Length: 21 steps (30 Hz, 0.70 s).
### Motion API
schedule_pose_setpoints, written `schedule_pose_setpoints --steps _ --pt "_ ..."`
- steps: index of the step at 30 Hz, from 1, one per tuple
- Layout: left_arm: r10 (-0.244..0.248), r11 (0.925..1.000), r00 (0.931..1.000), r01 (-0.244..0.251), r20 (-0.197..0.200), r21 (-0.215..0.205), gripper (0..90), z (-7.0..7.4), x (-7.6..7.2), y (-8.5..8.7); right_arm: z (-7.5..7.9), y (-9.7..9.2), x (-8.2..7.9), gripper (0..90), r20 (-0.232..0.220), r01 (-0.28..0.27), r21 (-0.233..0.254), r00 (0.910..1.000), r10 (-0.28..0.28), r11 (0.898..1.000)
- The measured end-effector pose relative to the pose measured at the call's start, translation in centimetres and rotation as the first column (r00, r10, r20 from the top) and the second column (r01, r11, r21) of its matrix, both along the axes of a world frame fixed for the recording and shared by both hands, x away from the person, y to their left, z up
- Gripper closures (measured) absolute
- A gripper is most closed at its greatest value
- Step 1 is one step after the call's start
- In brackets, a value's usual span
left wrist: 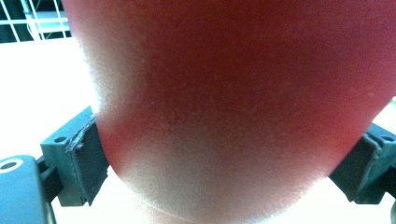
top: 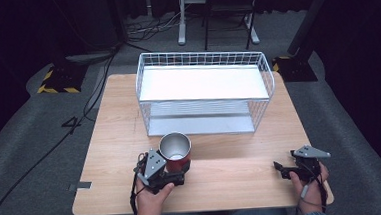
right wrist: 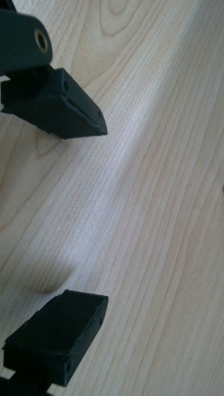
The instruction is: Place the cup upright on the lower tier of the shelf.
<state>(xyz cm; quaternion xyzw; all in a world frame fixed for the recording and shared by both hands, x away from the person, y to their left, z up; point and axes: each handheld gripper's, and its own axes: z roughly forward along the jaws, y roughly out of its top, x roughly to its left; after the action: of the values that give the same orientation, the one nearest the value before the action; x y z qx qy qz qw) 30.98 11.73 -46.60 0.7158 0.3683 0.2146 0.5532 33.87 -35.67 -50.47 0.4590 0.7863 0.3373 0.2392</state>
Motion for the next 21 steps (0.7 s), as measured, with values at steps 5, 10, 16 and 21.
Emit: schedule_pose_setpoints --steps 5,10,16,21 --pt "0.007 0.9999 0.9997 -0.008 0.021 0.009 7.9 0.2 1.5 -0.7 0.0 0.1 -0.1 15.7 0.011 0.0 -0.009 0.9999 0.001 1.0" --pt "0.005 1.0 0.9997 -0.005 0.023 0.0 7.9 0.6 2.8 -1.6 0.0 0.0 0.0 15.6 0.008 -0.001 -0.006 1.0 0.001 1.0" --pt "0.002 0.9999 0.9999 -0.002 0.016 -0.012 7.9 0.6 4.1 -2.4 0.0 0.2 -0.2 15.7 0.017 0.001 -0.017 0.9999 -0.001 1.0" --pt "0.0 0.9996 1.0 0.0 0.003 -0.029 7.9 0.6 5.5 -2.9 0.0 0.1 -0.1 15.6 0.015 0.001 -0.016 0.9999 -0.001 1.0"
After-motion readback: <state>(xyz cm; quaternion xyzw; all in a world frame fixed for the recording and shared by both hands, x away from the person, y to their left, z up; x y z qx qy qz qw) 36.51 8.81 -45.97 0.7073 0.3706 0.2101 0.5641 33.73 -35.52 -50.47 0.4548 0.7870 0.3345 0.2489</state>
